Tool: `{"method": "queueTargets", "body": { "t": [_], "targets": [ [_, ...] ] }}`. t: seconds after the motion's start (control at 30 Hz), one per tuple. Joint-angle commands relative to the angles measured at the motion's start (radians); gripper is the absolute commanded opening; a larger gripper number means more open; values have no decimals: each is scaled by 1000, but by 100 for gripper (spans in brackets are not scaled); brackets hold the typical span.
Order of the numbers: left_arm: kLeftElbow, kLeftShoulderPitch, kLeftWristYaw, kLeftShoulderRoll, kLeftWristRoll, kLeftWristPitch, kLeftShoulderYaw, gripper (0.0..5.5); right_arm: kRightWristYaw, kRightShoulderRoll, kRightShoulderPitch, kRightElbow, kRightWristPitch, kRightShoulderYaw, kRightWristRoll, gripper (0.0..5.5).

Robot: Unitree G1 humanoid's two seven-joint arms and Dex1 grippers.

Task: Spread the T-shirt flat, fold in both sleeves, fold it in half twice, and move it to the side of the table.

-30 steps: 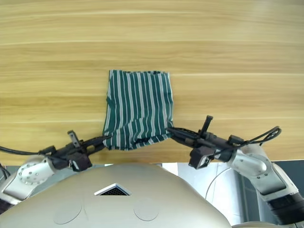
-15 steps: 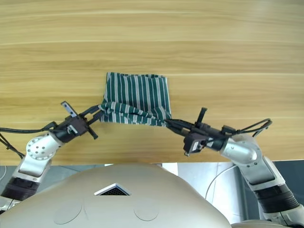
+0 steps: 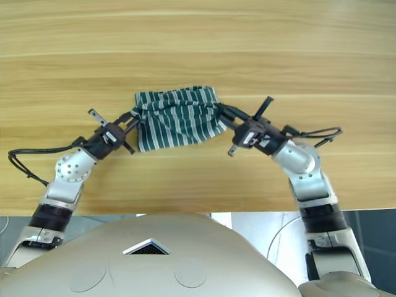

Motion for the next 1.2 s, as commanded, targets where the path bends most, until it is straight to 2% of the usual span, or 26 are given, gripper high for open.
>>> {"method": "queueTargets", "body": {
  "t": [0.03,0.2,0.27,0.37,0.57,0.73,0.87,1.03,1.2],
  "targets": [
    [31,-26,36,-19,38,33,15,10,-25,33,-67,65,20,8,-67,7],
    [32,-22,30,-44,27,51,7,10,-74,95,-148,154,39,34,-159,7],
    [33,-26,19,-51,22,61,-1,10,-93,117,-177,179,47,48,-189,63],
    [27,-34,-4,-66,-4,89,-8,86,-112,143,-209,215,54,67,-222,125],
    [33,-57,6,-90,-20,153,22,174,-183,169,-244,262,69,71,-280,227],
    [96,-96,158,-106,-12,228,150,261,-265,187,-269,322,77,64,-328,322],
    [131,-118,265,-113,31,236,197,306,-344,197,-278,412,75,79,-379,338],
    [136,-140,332,-130,110,182,166,306,-449,237,-342,602,75,96,-419,338],
    [120,-131,345,-147,103,125,164,306,-458,336,-457,868,120,25,-279,338]
  ]
}}
